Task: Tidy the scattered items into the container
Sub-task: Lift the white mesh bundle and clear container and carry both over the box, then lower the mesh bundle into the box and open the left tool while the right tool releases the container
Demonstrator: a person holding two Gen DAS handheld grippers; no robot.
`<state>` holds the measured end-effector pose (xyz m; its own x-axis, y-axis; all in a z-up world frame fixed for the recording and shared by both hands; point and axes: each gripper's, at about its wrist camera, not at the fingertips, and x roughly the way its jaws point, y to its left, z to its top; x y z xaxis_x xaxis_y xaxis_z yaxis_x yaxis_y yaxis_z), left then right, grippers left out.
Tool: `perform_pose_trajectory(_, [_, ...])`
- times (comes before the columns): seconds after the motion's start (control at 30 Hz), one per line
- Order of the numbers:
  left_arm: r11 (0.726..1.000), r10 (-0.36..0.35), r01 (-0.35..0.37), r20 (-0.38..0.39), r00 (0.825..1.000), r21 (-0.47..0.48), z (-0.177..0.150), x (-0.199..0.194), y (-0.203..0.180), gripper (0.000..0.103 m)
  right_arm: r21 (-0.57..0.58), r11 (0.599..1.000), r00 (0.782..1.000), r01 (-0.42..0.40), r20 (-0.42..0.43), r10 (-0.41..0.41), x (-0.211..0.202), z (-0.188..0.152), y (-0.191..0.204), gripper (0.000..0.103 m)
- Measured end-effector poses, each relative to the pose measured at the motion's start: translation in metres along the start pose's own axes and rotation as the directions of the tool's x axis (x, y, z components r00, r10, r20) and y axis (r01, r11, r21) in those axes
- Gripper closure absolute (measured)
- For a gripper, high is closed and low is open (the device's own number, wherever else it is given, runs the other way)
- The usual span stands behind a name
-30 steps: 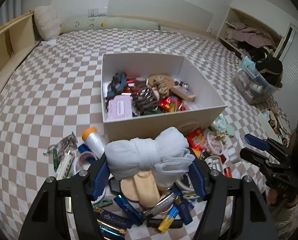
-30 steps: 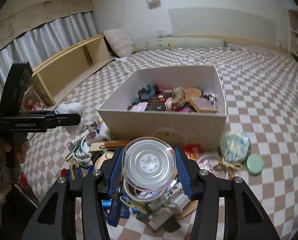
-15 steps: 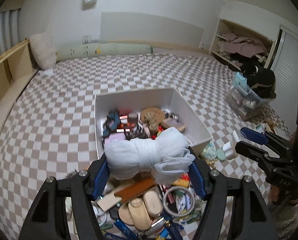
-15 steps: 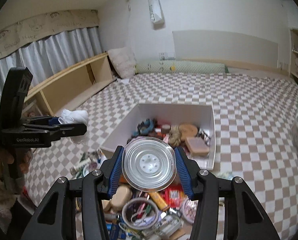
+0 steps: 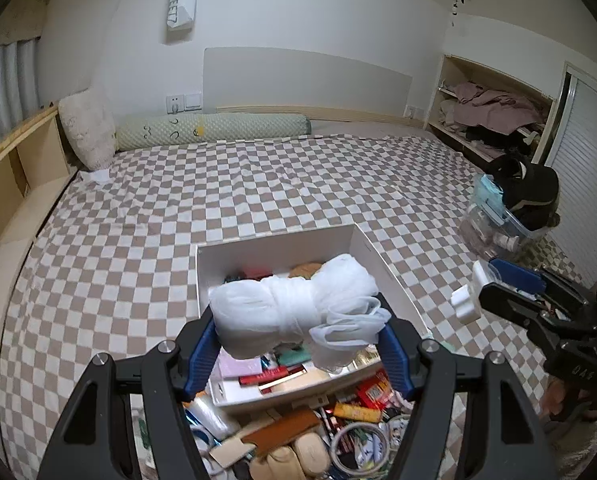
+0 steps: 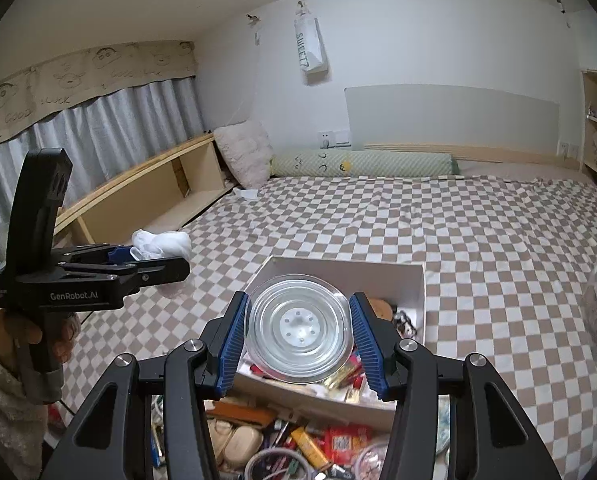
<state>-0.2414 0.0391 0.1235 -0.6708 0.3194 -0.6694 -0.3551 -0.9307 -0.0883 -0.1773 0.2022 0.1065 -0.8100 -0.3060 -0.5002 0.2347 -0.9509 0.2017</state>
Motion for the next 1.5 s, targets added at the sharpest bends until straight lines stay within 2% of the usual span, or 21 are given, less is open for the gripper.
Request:
perform_pose_trajectory(0.2, [0.999,0.02,-0.02,-0.001,1.0,0.034,0.017,0.019,0.007,0.034,0.009,1.0,1.0,0.006,-0.014,-0.005,0.019,0.012,-0.013,0.051])
perform_pose_trajectory(0.4, [1.0,0.001,-0.001,-0.005,1.0,-0.003,0.018,0.054,0.02,0.034,0.002,1.0,0.999,-0.008,-0.052,0.008,0.05,0.011,-0.028,0.051])
perform_pose_trajectory(0.63, [0.999,-0.017,0.014,-0.066,0.998,-0.033,0.011,0.106,0.034,0.034,0.009,1.0,0.991,-0.017,-0.129,0.018,0.098,0.004,-0.045,0.051])
perform_pose_trajectory(0.9, [0.998,-0.024,0.018,-0.113,0.993,-0.056,0.007,0.151,0.052,0.034,-0.018,0.999,0.979,0.037,-0.202,-0.04,0.145,0.009,-0.067,0.051])
perform_pose_trajectory(1.0, [0.998,-0.026,0.018,-0.127,0.992,-0.063,0.006,0.164,0.057,0.034,-0.056,0.995,0.966,0.079,-0.243,-0.091,0.168,0.014,-0.074,0.051])
perform_pose_trajectory(1.1, [0.998,-0.028,0.019,-0.141,0.99,-0.066,0.004,0.176,0.06,0.034,-0.11,0.987,0.943,0.121,-0.298,-0.149,0.199,0.018,-0.081,0.051])
perform_pose_trajectory(1.23, [0.998,-0.031,0.021,-0.159,0.987,-0.066,0.003,0.19,0.066,0.034,-0.105,0.986,0.914,0.13,-0.373,-0.161,0.228,0.014,-0.095,0.051])
perform_pose_trajectory(1.37, [0.997,-0.032,0.02,-0.167,0.985,-0.074,0.003,0.199,0.075,0.034,-0.148,0.978,0.88,0.149,-0.43,-0.2,0.251,0.007,-0.103,0.051])
perform_pose_trajectory(1.5, [0.995,-0.041,0.024,-0.182,0.982,-0.096,0.005,0.211,0.082,0.034,-0.177,0.97,0.863,0.169,-0.449,-0.232,0.267,0.006,-0.113,0.051])
